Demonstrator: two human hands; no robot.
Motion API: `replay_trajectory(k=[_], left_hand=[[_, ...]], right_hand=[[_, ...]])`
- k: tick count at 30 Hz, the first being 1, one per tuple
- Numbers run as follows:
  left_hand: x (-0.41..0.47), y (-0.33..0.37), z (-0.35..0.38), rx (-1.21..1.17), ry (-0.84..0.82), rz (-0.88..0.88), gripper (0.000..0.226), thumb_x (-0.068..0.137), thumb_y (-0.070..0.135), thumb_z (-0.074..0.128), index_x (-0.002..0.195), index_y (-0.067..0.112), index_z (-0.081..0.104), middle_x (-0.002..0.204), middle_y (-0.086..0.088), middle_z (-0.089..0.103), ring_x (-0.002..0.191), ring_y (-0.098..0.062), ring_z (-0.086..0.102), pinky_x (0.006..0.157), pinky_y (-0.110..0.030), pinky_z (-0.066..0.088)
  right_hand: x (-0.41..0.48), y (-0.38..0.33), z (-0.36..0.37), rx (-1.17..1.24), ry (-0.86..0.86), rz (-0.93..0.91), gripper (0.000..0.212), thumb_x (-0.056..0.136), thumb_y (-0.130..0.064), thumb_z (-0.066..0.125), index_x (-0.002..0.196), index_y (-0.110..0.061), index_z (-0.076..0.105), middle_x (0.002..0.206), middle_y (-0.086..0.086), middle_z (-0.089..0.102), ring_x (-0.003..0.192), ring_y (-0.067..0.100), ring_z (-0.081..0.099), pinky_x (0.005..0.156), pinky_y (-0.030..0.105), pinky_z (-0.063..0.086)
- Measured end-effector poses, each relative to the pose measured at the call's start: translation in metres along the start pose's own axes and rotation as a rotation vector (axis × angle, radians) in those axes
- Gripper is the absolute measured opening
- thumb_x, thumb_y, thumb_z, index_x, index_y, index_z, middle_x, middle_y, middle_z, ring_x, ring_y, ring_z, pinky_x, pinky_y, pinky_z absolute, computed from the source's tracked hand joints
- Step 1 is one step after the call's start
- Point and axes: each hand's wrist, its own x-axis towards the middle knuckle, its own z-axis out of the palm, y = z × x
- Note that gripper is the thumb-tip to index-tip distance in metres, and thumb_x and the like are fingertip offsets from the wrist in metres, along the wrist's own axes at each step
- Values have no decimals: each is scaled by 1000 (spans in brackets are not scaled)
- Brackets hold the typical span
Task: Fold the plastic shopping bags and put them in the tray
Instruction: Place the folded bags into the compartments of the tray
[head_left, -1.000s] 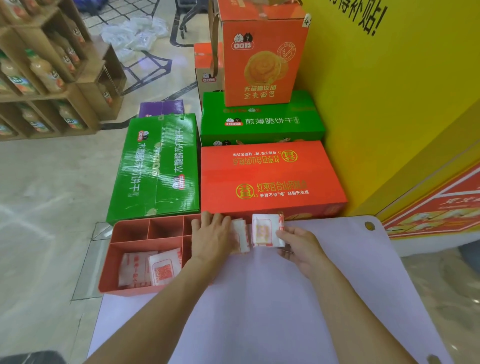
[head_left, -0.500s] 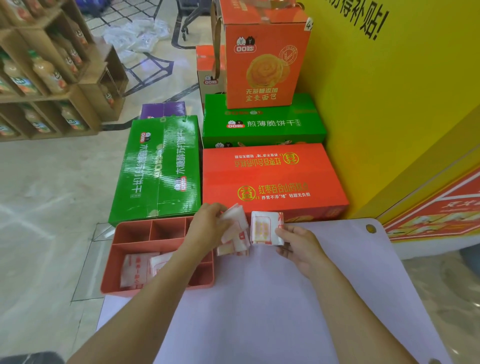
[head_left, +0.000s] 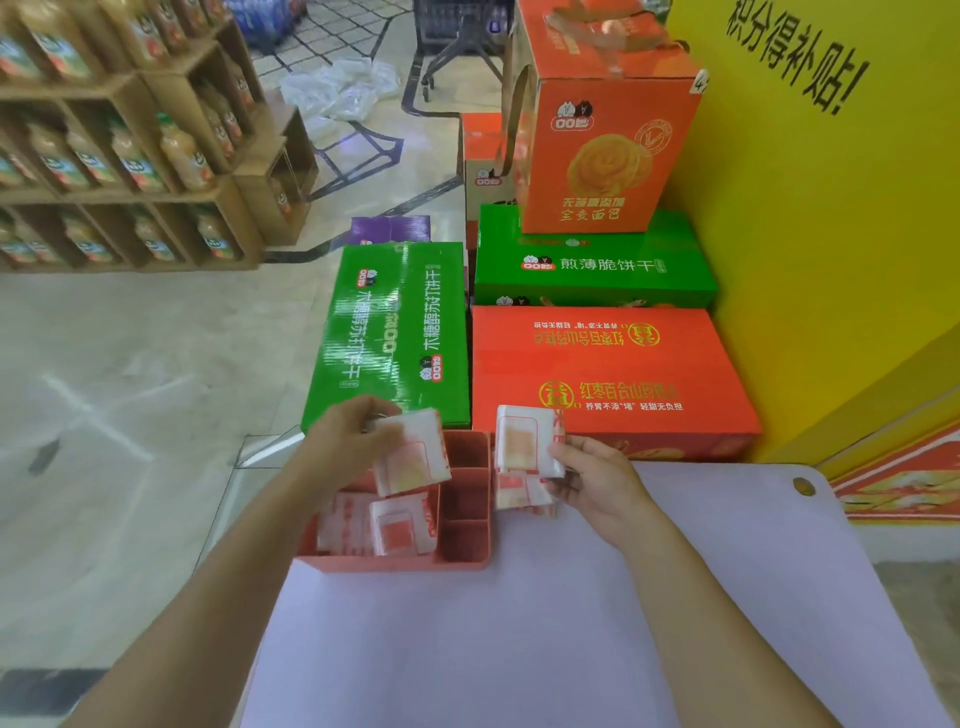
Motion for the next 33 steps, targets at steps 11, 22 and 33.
replay_trajectory(k=[11, 22, 33], left_hand=[[-7, -74, -7, 356, -139, -59, 15, 88, 18, 61, 94, 30, 67, 97, 5, 70, 85, -11, 64, 64, -22, 44], [-4, -103, 10, 1057, 43, 249, 6, 68, 16, 76, 68, 21, 72, 72, 3, 69, 82, -28, 59, 66, -38, 44], [-12, -144, -15, 432, 327, 103, 42, 85, 25, 74, 125, 13, 62, 122, -11, 57, 99, -34, 60, 79, -41, 49]], right_hand=[[-8, 22, 64, -50, -87, 33, 8, 96, -7, 65, 104, -7, 66, 89, 11, 76, 73, 18, 66, 61, 30, 51], [-10, 47, 84, -125, -37, 86, 12, 93, -10, 70, 105, -9, 68, 102, 16, 75, 88, 23, 66, 62, 29, 55], [-12, 52, 128, -366, -38, 37, 20, 89, -4, 73, 108, -7, 67, 101, 11, 78, 86, 22, 75, 63, 30, 57]])
